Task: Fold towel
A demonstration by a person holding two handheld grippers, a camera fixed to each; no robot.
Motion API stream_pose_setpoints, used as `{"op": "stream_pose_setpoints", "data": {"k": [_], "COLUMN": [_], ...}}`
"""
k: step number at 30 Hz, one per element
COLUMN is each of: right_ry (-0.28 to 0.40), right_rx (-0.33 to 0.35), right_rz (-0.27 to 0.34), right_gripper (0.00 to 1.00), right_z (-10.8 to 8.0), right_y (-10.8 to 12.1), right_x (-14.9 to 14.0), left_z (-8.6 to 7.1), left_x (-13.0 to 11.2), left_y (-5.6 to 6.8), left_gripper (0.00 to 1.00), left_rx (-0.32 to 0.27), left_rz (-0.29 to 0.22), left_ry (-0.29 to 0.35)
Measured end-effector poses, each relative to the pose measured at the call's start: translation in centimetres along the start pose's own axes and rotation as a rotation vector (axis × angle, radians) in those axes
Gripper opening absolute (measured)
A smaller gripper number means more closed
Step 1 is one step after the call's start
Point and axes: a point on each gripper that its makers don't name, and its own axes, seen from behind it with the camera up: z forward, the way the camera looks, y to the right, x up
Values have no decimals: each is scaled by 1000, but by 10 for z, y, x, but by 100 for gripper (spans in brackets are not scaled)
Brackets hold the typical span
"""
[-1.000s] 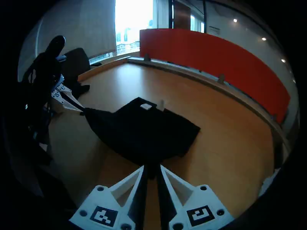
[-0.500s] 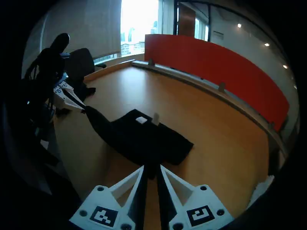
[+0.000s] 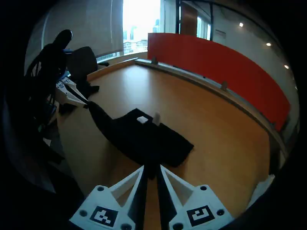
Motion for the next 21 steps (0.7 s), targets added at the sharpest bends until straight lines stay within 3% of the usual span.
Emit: {"op": "stream_pose_setpoints", "data": {"k": [9,15,21], "right_ry": [-10,-16,-27], "right_rx": [3,-3,-12], "right_rz": [-20,-30,-18], "right_gripper": [15,15,15], "right_z": [8,21,36], "right_y": [7,18,32], "right_x": [1,4,6], "left_z": [8,22,37], "left_x": [8,21,30], "left_y": [-6,-13,-19], "left_gripper": [11,11,11], "left_rx": [9,19,26], "left_rz": [-11,-33,-18], "left_ry": [10,25,28]}}
